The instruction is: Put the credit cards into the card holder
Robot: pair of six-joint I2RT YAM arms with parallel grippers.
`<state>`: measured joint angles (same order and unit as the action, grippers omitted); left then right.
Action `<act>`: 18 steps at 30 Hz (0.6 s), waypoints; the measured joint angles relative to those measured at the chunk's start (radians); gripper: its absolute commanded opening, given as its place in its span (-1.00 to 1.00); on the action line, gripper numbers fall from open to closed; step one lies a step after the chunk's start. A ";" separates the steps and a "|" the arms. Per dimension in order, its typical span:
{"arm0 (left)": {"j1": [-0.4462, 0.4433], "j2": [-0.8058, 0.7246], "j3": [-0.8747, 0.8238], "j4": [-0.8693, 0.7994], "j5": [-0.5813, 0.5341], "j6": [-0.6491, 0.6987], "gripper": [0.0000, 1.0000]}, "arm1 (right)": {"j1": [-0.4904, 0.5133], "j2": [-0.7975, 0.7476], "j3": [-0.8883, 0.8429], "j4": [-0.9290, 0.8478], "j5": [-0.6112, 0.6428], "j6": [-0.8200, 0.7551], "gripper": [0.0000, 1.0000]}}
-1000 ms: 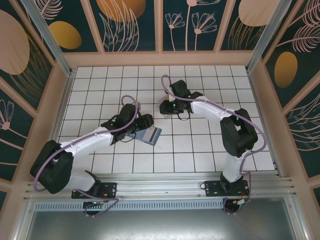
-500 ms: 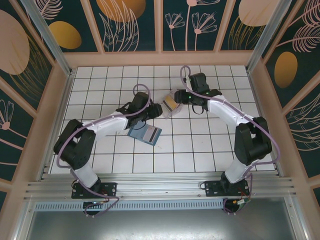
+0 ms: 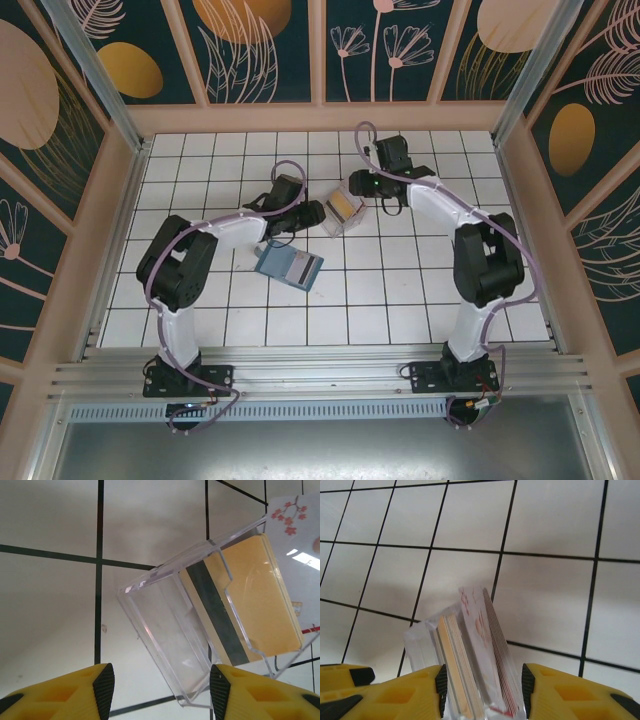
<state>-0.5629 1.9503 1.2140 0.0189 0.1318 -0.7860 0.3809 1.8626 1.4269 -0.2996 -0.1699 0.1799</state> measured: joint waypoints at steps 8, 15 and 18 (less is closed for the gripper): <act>0.000 0.079 0.064 0.007 0.029 0.000 0.11 | -0.010 0.098 0.103 -0.021 -0.020 -0.019 -0.23; 0.000 0.112 0.079 0.023 0.051 0.000 0.10 | -0.011 0.131 0.134 -0.035 -0.041 -0.019 -0.25; 0.000 0.124 0.082 0.035 0.056 0.000 0.10 | -0.011 0.143 0.144 -0.040 -0.042 -0.021 -0.26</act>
<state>-0.5625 2.0747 1.2964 0.0536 0.1875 -0.7860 0.3698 2.0060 1.5711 -0.3401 -0.2115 0.1593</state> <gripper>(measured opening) 0.552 0.373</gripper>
